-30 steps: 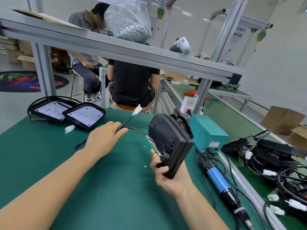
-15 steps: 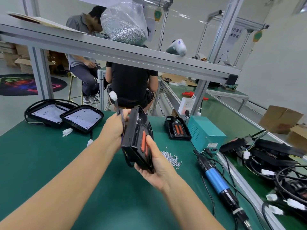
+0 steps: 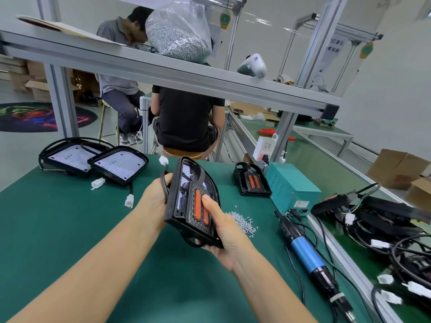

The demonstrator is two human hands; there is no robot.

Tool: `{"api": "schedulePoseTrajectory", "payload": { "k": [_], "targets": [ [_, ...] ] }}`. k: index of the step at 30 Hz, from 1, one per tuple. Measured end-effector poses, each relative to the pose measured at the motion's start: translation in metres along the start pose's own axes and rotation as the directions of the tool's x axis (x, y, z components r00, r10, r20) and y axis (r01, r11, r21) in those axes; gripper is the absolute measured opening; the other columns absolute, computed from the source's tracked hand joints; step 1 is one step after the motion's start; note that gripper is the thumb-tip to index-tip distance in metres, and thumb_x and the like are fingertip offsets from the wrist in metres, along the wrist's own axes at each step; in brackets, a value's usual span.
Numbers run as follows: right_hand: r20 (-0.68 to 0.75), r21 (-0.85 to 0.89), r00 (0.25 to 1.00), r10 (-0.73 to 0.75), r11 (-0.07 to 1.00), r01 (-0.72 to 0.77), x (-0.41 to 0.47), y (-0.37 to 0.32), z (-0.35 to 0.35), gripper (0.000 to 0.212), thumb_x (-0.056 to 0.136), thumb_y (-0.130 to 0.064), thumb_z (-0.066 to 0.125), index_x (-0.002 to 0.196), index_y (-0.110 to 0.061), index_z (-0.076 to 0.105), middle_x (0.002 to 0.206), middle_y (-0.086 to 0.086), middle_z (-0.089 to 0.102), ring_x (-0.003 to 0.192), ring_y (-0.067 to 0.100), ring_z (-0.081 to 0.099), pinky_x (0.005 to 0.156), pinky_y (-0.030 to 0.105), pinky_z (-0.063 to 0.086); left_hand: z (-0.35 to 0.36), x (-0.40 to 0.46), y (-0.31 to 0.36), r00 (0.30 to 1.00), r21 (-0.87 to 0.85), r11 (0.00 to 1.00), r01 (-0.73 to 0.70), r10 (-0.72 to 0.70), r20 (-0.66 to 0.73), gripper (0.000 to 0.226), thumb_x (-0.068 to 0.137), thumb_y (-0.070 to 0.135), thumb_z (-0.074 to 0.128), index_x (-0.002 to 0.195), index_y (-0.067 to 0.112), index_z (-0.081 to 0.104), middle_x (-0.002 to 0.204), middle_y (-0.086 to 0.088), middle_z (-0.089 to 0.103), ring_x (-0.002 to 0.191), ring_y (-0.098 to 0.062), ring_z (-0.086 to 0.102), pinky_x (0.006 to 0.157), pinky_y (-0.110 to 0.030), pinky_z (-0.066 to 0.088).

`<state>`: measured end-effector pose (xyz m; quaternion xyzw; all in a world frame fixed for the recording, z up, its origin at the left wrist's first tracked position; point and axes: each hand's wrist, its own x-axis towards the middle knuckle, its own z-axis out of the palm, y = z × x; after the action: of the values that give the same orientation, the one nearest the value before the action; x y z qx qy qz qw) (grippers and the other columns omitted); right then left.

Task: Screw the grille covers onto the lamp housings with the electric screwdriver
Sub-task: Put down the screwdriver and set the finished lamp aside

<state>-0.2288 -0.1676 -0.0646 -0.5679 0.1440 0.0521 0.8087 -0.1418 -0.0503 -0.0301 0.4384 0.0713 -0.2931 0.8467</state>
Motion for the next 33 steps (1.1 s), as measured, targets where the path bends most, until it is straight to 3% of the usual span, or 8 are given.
{"api": "schedulePoseTrajectory", "payload": {
  "k": [5,10,14,18,21,25,29,33],
  "targets": [
    [-0.024,0.462,0.991,0.128,0.881,-0.103,-0.004,0.005,0.007,0.027,0.073,-0.039,0.072,0.072,-0.012,0.073,0.068,0.006,0.067,0.05,0.016,0.062,0.043,0.022,0.049,0.01,-0.003,-0.005,0.997,-0.083,0.994,-0.073,0.073,0.003,0.01,0.095,0.016,0.047,0.093,0.009,0.054,0.084,-0.007,0.055,0.069,-0.021,0.054,0.065,-0.032,0.047],
    [0.184,0.926,0.975,0.128,0.312,-0.215,-0.009,0.029,0.018,0.052,0.092,-0.037,0.055,0.065,0.007,0.066,0.064,0.014,0.057,0.045,0.024,0.054,0.038,0.024,0.05,0.038,-0.006,-0.022,0.977,0.312,0.927,-0.208,0.212,0.021,0.024,0.092,-0.003,0.045,0.071,0.009,0.049,0.057,-0.004,0.047,0.046,-0.01,0.047,0.038,-0.015,0.038],
    [0.238,0.967,0.971,-0.038,0.101,-0.233,-0.01,0.037,0.019,0.036,0.084,-0.022,0.051,0.079,0.011,0.065,0.069,0.016,0.056,0.045,0.026,0.053,0.036,0.027,0.049,0.043,-0.002,-0.024,0.977,0.407,0.893,-0.19,0.212,-0.009,0.015,0.091,0.005,0.053,0.077,0.011,0.05,0.069,-0.007,0.05,0.061,-0.015,0.046,0.056,-0.026,0.04],
    [0.237,0.951,0.971,-0.018,0.208,-0.228,-0.011,0.036,0.015,0.039,0.085,-0.025,0.053,0.082,0.012,0.065,0.069,0.015,0.055,0.045,0.025,0.054,0.035,0.024,0.047,0.037,-0.006,-0.025,0.984,0.405,0.903,-0.142,0.172,-0.04,0.017,0.092,0.013,0.053,0.076,0.012,0.051,0.069,-0.006,0.054,0.054,-0.019,0.049,0.052,-0.026,0.042],
    [0.088,0.838,0.995,0.039,0.537,-0.095,-0.008,0.029,0.011,0.045,0.077,-0.041,0.064,0.068,0.002,0.071,0.062,0.012,0.06,0.041,0.019,0.053,0.035,0.018,0.042,0.032,-0.01,-0.024,0.977,0.367,0.912,-0.184,0.211,-0.033,0.023,0.093,0.009,0.048,0.07,0.01,0.052,0.06,-0.006,0.054,0.047,-0.018,0.053,0.043,-0.023,0.045],
    [-0.124,0.382,0.991,-0.042,0.92,0.087,-0.008,0.017,0.0,0.038,0.07,-0.047,0.067,0.084,-0.013,0.075,0.073,0.009,0.066,0.05,0.016,0.058,0.036,0.02,0.038,0.013,-0.01,-0.021,0.959,0.378,0.903,-0.202,0.261,-0.112,0.017,0.094,0.008,0.044,0.078,0.01,0.05,0.073,-0.006,0.054,0.055,-0.018,0.052,0.047,-0.027,0.043],
    [-0.22,-0.008,0.961,-0.165,0.986,0.167,-0.014,0.007,-0.017,0.035,0.084,-0.039,0.068,0.1,-0.009,0.067,0.079,0.009,0.065,0.058,0.019,0.059,0.042,0.022,0.042,-0.001,-0.018,-0.014,0.988,0.264,0.954,-0.144,0.156,-0.023,0.016,0.093,0.013,0.033,0.081,0.013,0.043,0.06,-0.007,0.064,0.045,-0.02,0.054,0.046,-0.025,0.047],
    [-0.263,-0.22,0.918,-0.297,0.945,0.243,-0.018,0.002,-0.027,0.022,0.086,-0.032,0.072,0.099,-0.014,0.068,0.082,-0.003,0.074,0.068,0.009,0.068,0.058,0.021,0.05,-0.007,-0.024,-0.017,0.984,0.333,0.934,-0.128,0.08,0.156,0.054,0.093,0.052,0.041,0.099,0.006,0.07,0.092,-0.011,0.067,0.087,-0.03,0.064,0.09,-0.046,0.049]
  ]
}}
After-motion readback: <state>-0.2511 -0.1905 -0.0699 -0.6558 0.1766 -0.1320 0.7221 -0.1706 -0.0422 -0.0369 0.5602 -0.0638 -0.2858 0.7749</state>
